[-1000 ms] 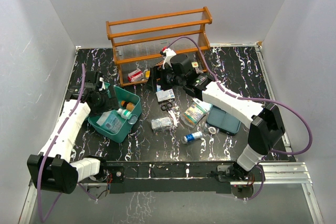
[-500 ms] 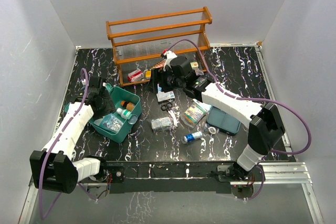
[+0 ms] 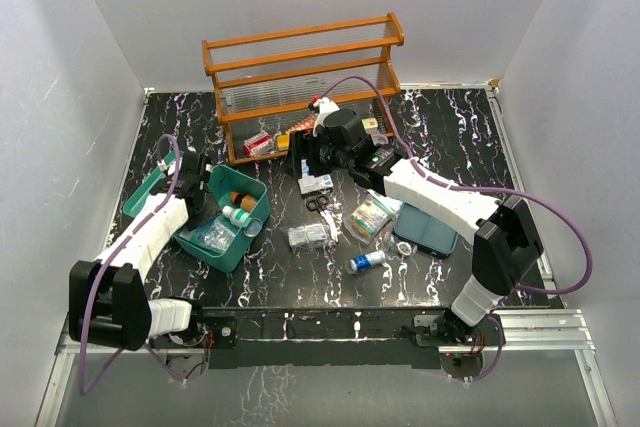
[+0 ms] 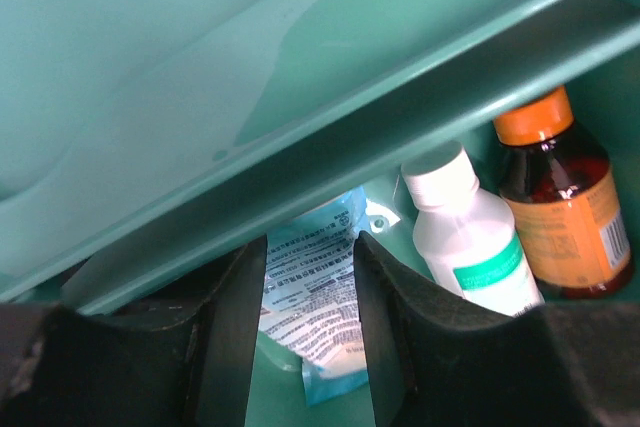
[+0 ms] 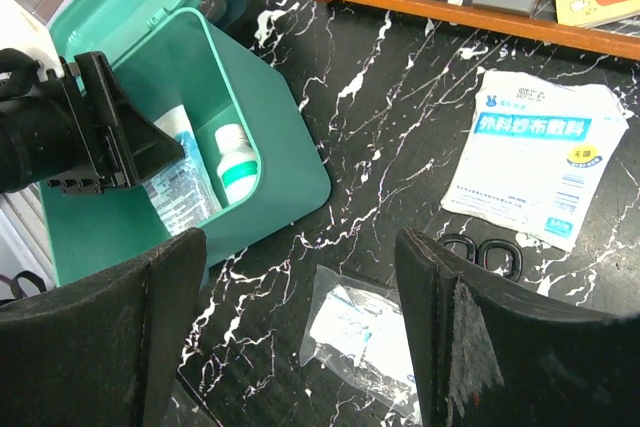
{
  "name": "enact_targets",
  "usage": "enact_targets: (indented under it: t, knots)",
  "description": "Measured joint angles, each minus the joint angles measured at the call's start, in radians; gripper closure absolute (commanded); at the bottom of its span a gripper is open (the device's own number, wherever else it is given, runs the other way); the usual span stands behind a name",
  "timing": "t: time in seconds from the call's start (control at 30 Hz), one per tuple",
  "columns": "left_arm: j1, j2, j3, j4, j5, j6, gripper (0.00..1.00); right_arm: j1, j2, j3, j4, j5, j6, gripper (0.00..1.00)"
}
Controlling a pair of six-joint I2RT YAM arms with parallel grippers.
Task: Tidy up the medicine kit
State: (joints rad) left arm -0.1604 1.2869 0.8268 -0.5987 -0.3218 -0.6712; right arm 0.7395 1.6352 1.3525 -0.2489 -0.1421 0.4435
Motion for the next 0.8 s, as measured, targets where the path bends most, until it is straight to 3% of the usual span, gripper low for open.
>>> enact_targets:
  t: [0.57,0.8]
  knots:
    - [-0.047,0.064,-0.030,0.031,-0.041,-0.074,0.66,0.000,-0.016,-0.029,-0.010,0.069,-0.001,0.27]
    - [-0.068,-0.019,-0.043,0.047,-0.058,-0.070,0.64,0.000,-0.060,-0.079,0.000,0.137,0.000,0.27]
